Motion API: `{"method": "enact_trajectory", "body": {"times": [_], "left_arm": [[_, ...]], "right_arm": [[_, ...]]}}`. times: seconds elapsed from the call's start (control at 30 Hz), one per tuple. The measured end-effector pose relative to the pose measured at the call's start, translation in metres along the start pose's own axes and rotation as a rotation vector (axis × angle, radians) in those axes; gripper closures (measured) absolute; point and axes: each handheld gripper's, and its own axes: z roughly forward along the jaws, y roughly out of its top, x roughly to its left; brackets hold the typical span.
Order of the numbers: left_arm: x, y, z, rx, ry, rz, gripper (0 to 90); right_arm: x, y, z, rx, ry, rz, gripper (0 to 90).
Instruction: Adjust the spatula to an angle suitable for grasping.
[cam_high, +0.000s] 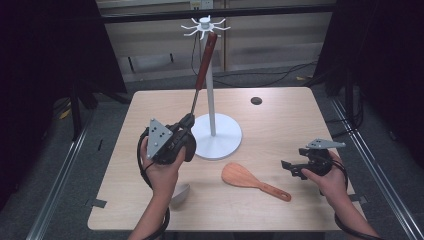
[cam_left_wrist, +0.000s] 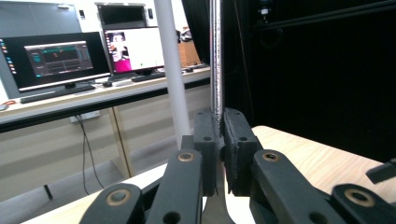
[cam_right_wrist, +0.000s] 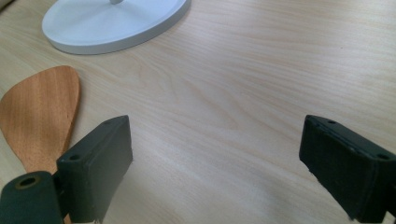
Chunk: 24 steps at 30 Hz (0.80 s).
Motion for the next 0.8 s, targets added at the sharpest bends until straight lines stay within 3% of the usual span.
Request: {"method": "enact_trajectory", "body": {"times": [0.43,0.73,0.8], "left_arm": [[0.0069,-0.0021,-0.0021,0.012,0.083,-0.002,85.1],[0.0072,-0.0039,0.0035,0.015,0.099,-0.013,85.1],[0.0069,-0.0031,0.0045,0.02,0.097,0.001,85.1]], "right_arm": [[0.0001,0.0001,-0.0003,-0.003,0.014,0.008,8.8],[-0.0009,-0.0014,-0.0011,-0.006,0.017,0.016,8.9],[-0.0011,-0.0019,-0.0018,-0.005,0.016,0.018,8.9]]}}
